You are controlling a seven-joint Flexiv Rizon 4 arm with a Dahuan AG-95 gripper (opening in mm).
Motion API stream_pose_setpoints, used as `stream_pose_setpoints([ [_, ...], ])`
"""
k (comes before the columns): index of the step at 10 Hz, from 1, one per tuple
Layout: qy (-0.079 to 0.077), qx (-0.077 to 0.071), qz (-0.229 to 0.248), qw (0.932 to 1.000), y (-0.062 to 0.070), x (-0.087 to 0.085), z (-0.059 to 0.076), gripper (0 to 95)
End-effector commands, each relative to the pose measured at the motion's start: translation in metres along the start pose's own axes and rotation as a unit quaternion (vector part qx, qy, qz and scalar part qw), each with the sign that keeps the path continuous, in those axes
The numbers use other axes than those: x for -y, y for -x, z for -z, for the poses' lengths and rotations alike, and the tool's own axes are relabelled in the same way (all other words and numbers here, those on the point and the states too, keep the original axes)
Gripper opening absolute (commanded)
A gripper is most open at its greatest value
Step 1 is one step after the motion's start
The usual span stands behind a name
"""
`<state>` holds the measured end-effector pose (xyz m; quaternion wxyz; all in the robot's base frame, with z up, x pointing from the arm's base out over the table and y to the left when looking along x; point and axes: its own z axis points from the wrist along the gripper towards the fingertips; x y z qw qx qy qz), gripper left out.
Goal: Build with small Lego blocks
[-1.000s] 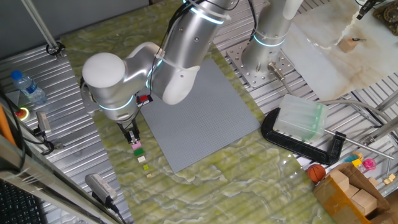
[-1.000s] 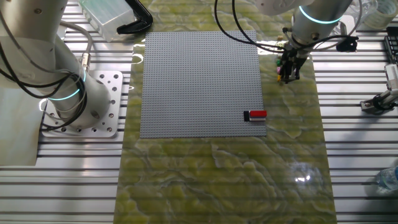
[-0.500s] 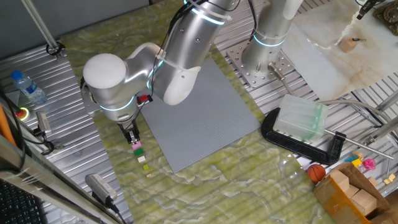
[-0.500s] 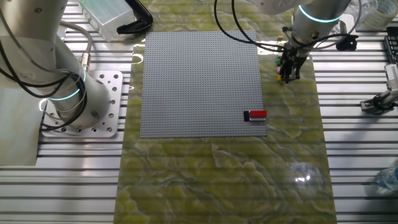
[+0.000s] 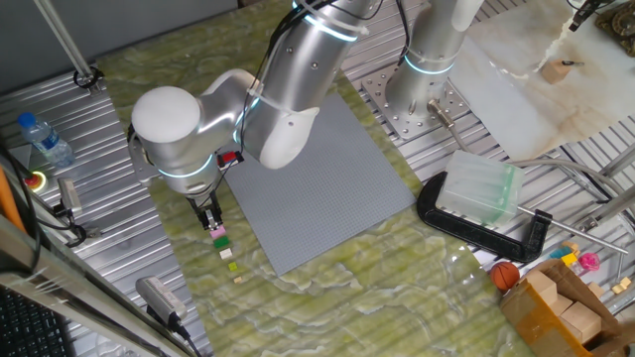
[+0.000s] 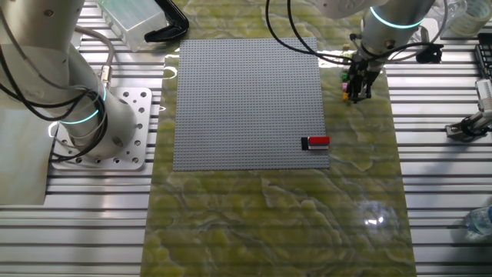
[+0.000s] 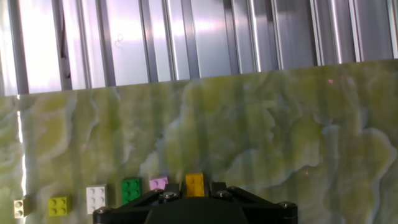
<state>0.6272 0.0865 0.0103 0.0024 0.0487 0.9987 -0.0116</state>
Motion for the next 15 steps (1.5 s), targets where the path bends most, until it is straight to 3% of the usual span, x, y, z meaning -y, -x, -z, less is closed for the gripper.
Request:
stream_pose_setpoints([
  [1, 0.001, 0.0, 0.0, 1.0, 0.0, 0.0, 0.0, 0.0],
  [8, -0.001, -0.001, 0.0, 1.0, -0.003, 0.0, 0.006, 0.0],
  [12, 0.008, -0.011, 0.04, 0.9991, -0.02, 0.039, 0.044, 0.0],
  [15, 0.006, -0.011, 0.072, 0.9973, -0.049, 0.071, 0.055, 0.0],
])
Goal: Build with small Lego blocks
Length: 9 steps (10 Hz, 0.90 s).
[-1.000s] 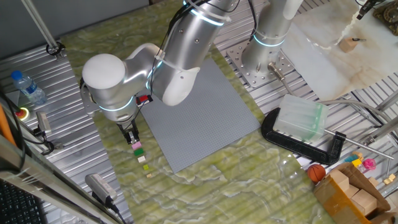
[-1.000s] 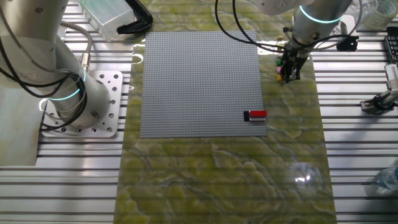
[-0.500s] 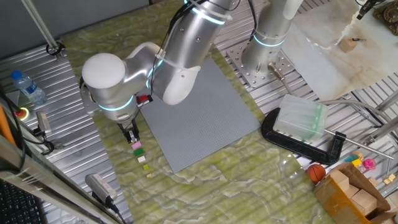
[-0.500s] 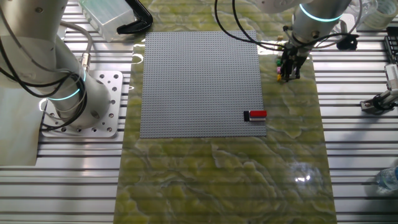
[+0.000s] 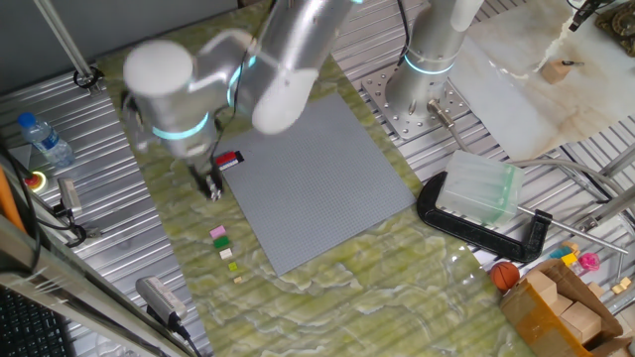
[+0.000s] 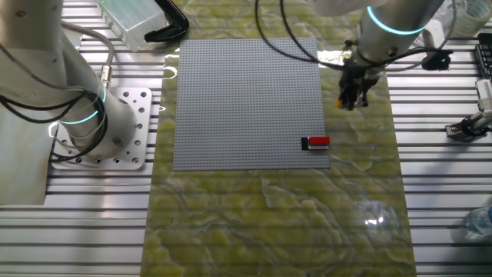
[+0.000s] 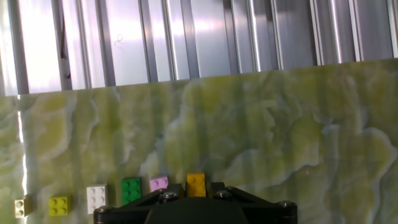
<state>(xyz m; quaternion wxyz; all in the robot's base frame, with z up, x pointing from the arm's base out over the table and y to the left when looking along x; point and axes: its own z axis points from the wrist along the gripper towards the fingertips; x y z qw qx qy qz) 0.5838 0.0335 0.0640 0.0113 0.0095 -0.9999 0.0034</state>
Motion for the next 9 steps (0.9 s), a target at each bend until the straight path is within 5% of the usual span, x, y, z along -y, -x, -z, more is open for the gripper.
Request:
stream_pose_setpoints([
  [1, -0.003, 0.003, 0.022, 0.9997, -0.023, 0.022, 0.001, 0.0],
  [5, -0.013, 0.008, 0.032, 0.9994, -0.055, 0.049, -0.005, 0.0],
  [9, -0.02, 0.017, 0.027, 0.9993, -0.041, 0.059, -0.014, 0.0],
])
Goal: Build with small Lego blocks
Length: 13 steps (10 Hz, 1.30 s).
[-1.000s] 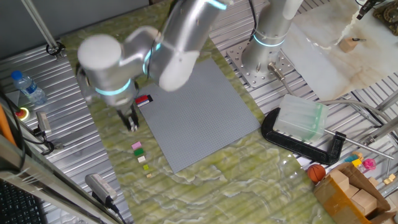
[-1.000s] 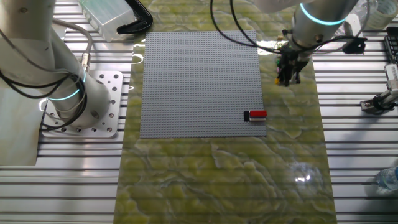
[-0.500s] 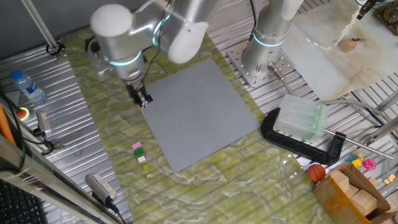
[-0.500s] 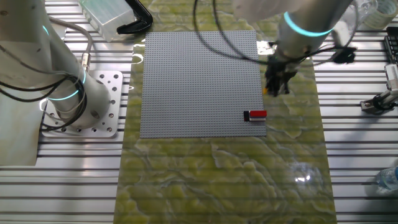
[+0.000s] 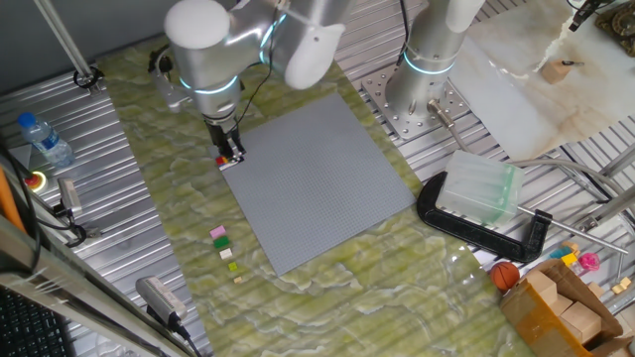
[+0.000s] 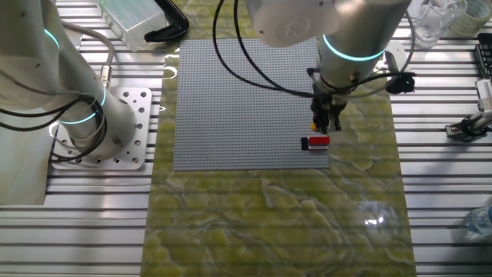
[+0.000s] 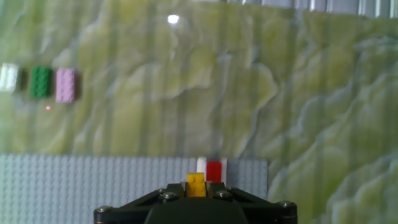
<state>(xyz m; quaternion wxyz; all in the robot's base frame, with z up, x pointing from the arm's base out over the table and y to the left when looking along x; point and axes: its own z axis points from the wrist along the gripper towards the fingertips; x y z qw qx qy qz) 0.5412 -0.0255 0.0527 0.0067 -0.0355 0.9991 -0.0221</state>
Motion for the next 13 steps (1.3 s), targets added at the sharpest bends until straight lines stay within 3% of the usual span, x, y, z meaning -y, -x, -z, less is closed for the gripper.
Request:
stream_pose_setpoints([
  [1, 0.0, 0.001, 0.002, 1.0, 0.004, 0.003, -0.003, 0.0],
  [5, -0.005, 0.002, 0.008, 1.0, 0.002, 0.013, -0.004, 0.0],
  [7, 0.002, 0.007, 0.015, 0.9999, 0.0, 0.023, -0.005, 0.0],
  [9, 0.007, 0.008, 0.009, 0.9999, 0.005, 0.023, -0.004, 0.0],
  [10, 0.018, 0.004, 0.004, 0.9998, 0.011, 0.02, -0.001, 0.0],
  [13, 0.019, -0.005, 0.005, 0.9998, 0.013, 0.02, -0.003, 0.0],
])
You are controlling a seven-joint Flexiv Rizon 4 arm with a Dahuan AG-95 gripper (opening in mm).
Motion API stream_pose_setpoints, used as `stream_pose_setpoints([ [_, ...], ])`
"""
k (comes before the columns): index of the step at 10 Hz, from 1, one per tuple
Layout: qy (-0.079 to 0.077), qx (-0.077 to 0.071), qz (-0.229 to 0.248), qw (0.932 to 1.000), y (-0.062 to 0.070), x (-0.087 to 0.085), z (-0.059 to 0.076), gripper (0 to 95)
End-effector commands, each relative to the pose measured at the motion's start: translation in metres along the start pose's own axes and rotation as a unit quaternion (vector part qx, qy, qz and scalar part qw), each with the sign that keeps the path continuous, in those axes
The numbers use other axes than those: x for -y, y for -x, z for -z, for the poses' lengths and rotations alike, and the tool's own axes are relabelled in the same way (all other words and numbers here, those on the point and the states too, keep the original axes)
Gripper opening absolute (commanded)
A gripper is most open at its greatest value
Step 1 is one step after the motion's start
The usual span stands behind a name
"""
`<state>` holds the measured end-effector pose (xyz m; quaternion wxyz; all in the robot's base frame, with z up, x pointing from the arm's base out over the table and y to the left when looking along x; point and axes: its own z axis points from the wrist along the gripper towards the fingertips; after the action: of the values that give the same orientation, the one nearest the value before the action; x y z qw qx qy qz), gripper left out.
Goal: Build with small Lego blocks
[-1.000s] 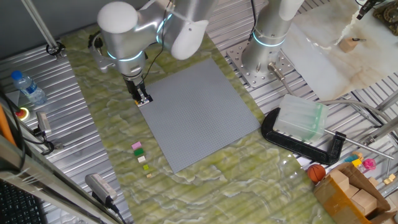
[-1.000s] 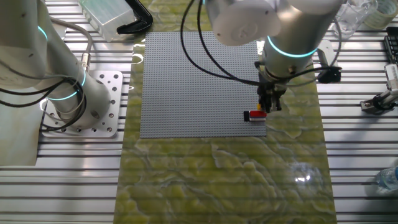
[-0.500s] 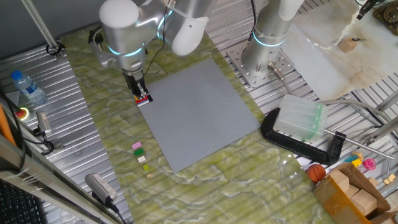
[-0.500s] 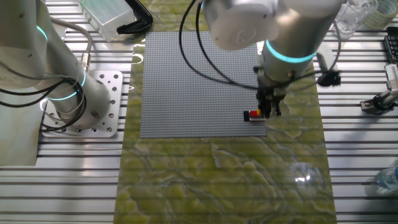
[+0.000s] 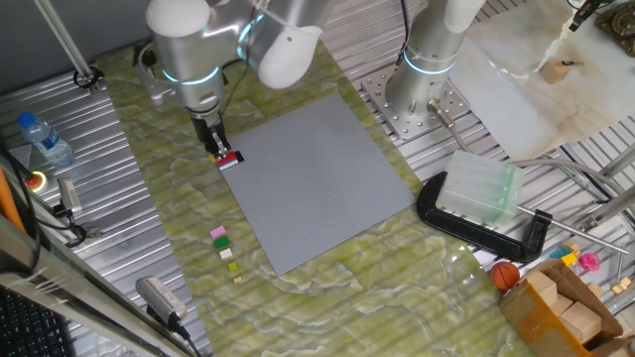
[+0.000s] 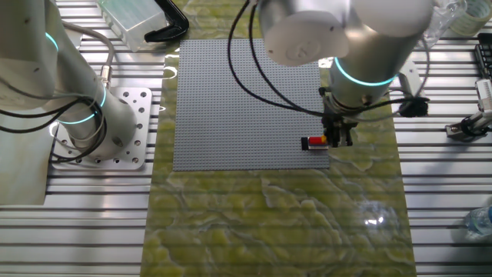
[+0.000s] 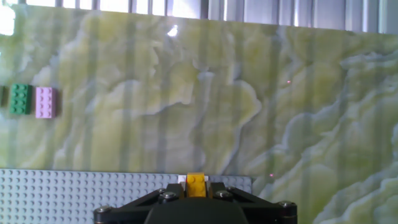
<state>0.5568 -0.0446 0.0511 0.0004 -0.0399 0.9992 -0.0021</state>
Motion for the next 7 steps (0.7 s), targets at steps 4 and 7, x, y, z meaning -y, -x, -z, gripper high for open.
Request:
stream_pose_setpoints([
  [4, 0.006, -0.003, -0.003, 1.0, -0.0069, 0.0005, -0.0015, 0.0],
  [7, 0.004, 0.001, -0.01, 0.9999, -0.01, -0.0031, -0.0073, 0.0],
])
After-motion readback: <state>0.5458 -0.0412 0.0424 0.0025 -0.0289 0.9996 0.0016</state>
